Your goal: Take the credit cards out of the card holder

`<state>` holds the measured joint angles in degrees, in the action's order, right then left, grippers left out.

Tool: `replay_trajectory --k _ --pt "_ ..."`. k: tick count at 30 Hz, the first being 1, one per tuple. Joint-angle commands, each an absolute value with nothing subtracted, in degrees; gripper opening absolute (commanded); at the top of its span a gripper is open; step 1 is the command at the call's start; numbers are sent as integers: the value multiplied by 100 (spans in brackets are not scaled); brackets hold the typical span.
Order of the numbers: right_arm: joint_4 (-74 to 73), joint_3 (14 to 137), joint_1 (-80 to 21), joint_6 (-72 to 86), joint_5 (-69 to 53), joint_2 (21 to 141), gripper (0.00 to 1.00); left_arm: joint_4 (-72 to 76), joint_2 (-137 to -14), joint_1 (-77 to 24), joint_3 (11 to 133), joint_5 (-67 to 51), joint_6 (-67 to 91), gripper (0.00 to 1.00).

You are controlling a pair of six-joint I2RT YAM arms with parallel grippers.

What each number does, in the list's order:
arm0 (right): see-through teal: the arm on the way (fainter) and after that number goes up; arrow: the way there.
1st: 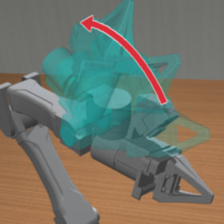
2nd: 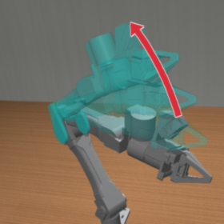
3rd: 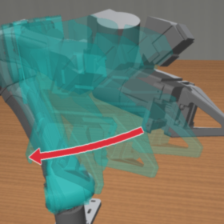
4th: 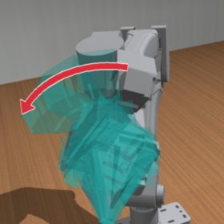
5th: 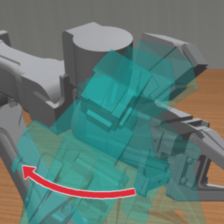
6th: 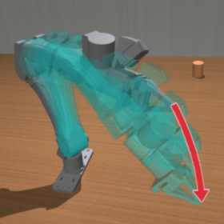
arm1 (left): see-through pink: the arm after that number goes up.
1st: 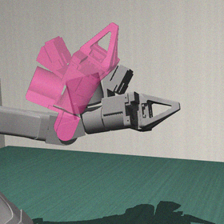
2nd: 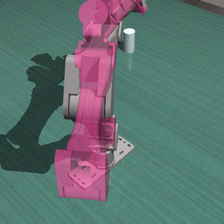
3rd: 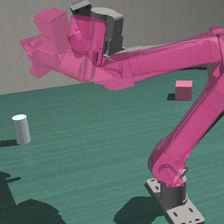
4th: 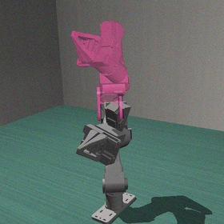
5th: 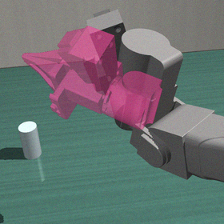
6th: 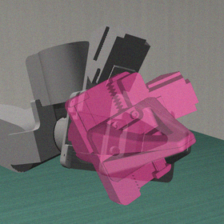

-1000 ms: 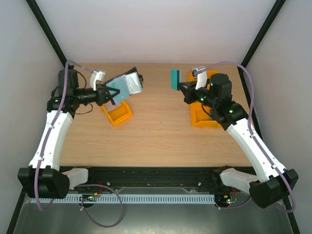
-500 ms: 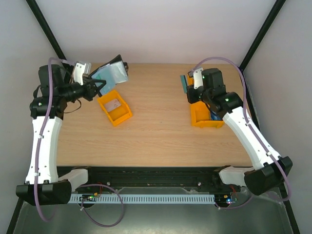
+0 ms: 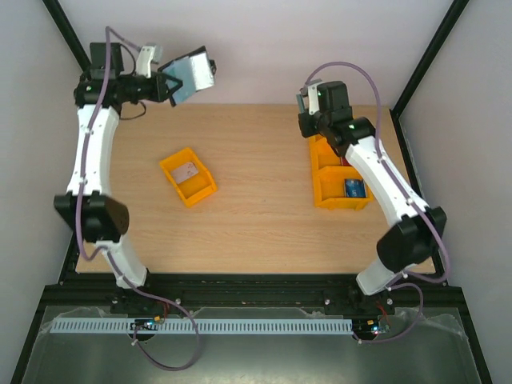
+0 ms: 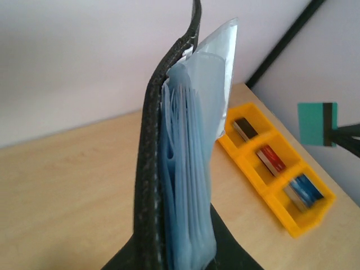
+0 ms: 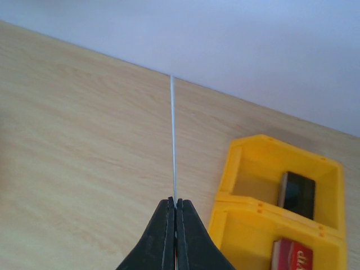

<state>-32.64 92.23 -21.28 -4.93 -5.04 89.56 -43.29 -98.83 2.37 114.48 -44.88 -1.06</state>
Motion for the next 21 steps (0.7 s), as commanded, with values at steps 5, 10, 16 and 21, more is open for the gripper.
replay_trajectory --k 5,10,16,21 --pt "-2925 10027 -2047 -247 1046 9795 2 -5380 -11123 111 13045 -3637 -1348 2" --pt "-3440 9344 -2048 1184 1038 9103 2 -6330 -10486 349 12207 -2889 -2384 2" --pt "-3021 8306 -2042 1673 -532 8120 2 -6918 -9623 427 10916 -1801 -2659 2" --pt "-3929 8896 -2031 1302 -1381 8001 2 -6417 -9153 186 10399 -1738 -2050 2"
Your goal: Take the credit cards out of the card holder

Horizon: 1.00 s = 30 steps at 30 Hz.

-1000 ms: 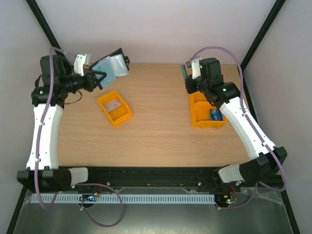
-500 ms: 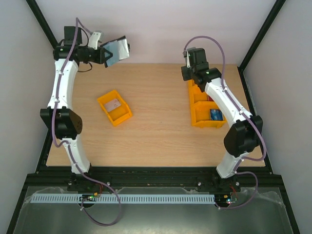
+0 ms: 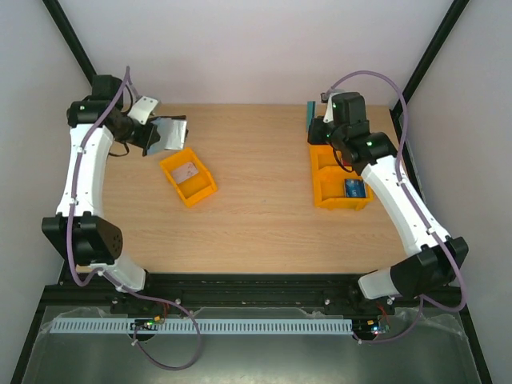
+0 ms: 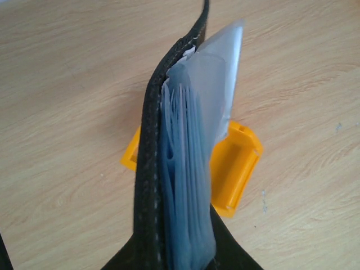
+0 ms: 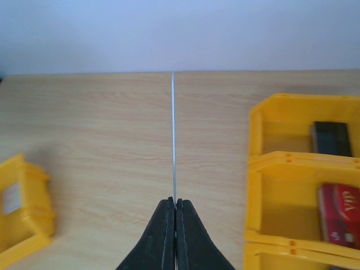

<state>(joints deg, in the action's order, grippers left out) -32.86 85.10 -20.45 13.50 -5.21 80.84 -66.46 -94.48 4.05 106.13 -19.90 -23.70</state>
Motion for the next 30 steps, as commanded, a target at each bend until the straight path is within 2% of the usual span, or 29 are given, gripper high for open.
replay_trajectory --k 1,5,8,12,15,19,24,30 --pt "-3970 8967 -2020 1282 -1443 7969 2 -6375 -9168 83 10411 -1684 -1958 2" --pt "-3803 8989 -2017 1462 -1479 8081 1 -6290 -9212 -449 10437 -1529 -2164 2" --pt "-3715 9038 -2017 1491 -1088 8261 2 -6232 -9432 -523 10710 -2005 -2115 2" --pt "-3595 9263 -2017 1590 -616 8488 2 -6374 -9623 -303 10814 -2706 -2657 2" --pt "-3321 9201 -2013 1767 -857 8642 2 -6130 -9624 140 10450 -3236 -3047 2" --pt "-3561 9624 -2030 1580 -868 8955 2 -5303 -9641 496 9836 -3672 -2749 2" --pt "-3962 10194 -2038 469 -428 9190 2 -4121 -9652 607 9104 -3784 -1788 2" --pt "-4155 10414 -2033 120 165 9444 2 -4017 -9776 650 9232 -4003 -1402 2"
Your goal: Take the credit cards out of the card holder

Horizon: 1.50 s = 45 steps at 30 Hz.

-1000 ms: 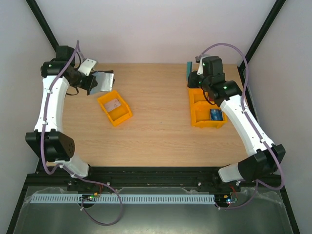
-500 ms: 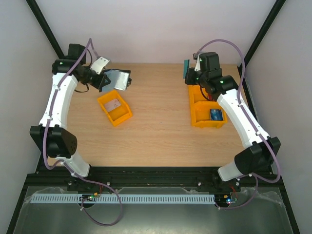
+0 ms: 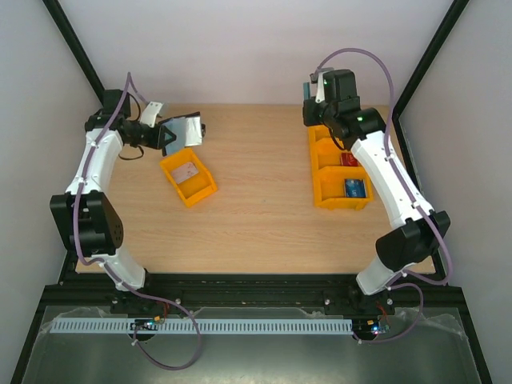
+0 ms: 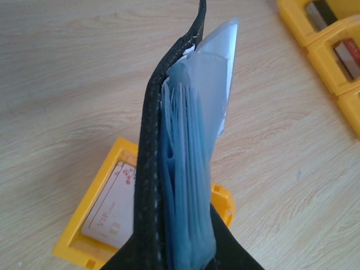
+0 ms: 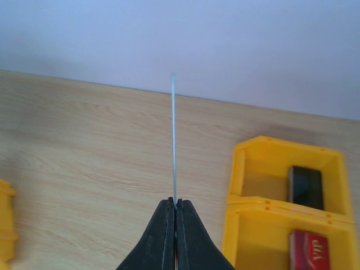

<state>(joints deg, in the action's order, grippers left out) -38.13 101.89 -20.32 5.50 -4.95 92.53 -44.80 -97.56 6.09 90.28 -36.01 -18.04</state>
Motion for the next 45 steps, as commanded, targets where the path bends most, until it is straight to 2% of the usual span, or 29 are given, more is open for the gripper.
replay_trajectory --k 1,4,8,15,21,30,38,45 --pt "-4171 10400 -2031 123 437 9483 2 -4036 -9841 648 9282 -4059 -1379 2" --pt "-4241 10328 -2032 235 1172 9742 1 -3953 -10046 650 9405 -4232 -1220 2" --pt "-4173 10168 -2031 257 1269 10100 2 -3834 -10179 650 9517 -4314 -916 2" --pt "-2829 8854 -2034 -578 -725 9399 2 -3992 -9879 597 9326 -4201 -815 2" --pt "-3165 8993 -1998 -564 600 9803 2 -4122 -9694 380 9015 -4145 -902 2" --pt "-3178 9312 -1897 -451 1549 10834 2 -4210 -9742 299 9000 -4017 -945 2" --pt "-3278 8929 -1618 -752 1669 11239 2 -4312 -9953 308 9109 -4034 -1020 2" --pt "-3511 8703 -1616 -875 1169 11394 2 -4221 -10137 333 9214 -4058 -918 2"
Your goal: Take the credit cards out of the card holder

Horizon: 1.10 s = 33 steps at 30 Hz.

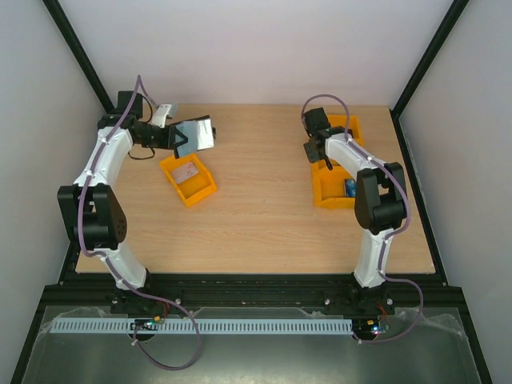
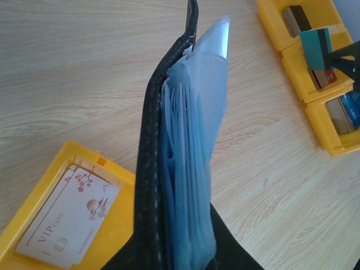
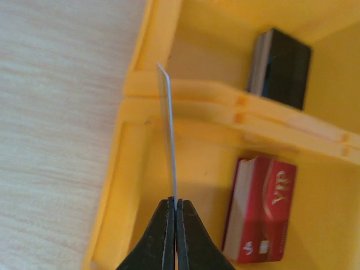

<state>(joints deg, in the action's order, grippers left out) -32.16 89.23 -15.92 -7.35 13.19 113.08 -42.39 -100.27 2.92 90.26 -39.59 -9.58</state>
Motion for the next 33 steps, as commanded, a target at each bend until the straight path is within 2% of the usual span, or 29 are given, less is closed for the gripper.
replay_trajectory --k 1,7,16,30,33 --pt "-3505 8632 -1612 -896 1117 11377 2 -4223 -10146 334 9226 -4055 -915 2" --pt "-3891 8347 -1609 -1076 1095 11307 1 -4229 -10208 360 9284 -4043 -932 2" --pt "-4410 7849 -1615 -971 642 10514 2 -4201 -10248 360 9281 -4043 -931 2" --pt "-5549 6210 -1615 -1241 64 8583 2 -4095 -10257 360 9167 -3921 -1074 2" --pt "-5536 6165 -1616 -1263 -32 8326 1 -4061 -10265 360 9108 -3946 -1103 2"
